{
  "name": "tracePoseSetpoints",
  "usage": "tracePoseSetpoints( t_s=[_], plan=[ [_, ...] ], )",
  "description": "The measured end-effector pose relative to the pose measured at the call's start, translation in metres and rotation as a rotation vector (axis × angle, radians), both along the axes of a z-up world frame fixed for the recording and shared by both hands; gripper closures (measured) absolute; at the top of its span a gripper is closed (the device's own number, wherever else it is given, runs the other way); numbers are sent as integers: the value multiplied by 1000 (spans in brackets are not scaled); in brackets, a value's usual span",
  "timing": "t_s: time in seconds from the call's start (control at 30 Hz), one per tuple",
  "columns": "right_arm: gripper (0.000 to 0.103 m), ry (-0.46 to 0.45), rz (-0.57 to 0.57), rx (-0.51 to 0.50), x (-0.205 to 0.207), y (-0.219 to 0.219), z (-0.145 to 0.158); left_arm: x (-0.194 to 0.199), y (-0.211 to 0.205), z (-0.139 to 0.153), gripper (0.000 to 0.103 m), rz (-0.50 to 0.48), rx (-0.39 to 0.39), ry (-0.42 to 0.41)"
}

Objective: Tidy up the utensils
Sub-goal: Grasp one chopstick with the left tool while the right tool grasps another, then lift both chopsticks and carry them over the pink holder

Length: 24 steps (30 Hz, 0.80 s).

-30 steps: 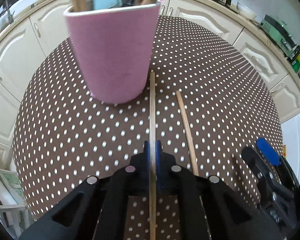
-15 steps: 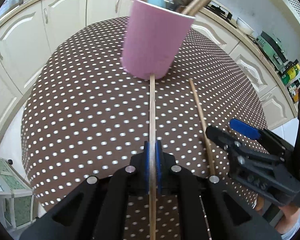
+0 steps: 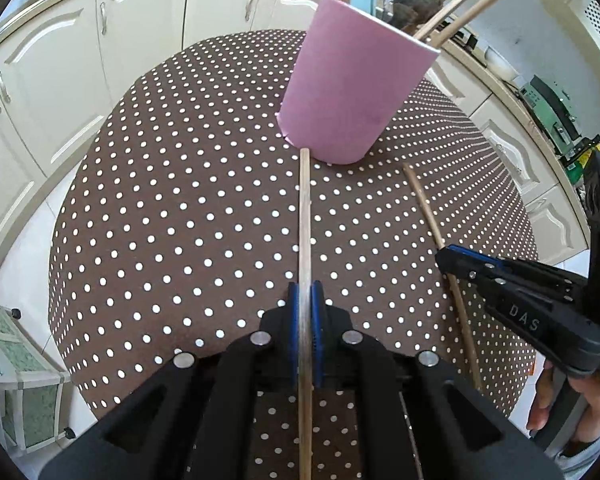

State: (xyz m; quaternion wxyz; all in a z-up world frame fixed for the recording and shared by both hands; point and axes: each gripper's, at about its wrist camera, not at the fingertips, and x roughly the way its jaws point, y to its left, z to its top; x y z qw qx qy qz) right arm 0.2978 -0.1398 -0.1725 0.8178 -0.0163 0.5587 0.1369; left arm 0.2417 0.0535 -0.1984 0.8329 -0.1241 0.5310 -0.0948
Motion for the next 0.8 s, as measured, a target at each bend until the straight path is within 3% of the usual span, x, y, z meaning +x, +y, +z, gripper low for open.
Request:
tracePoseSetpoints(
  t_s=[0.17,0.5,0.8],
  plan=[
    [97,-48,-26,124,-12,-26,8,-7,1,11,97,6,-17,-63],
    [97,-267,-49,313,-48,-71,51,-39,-5,53,97,-1,-72,-200],
    [97,-430,-14,428,-79,-88,94,-69,-22,98,97,-28,7,-433]
  ],
)
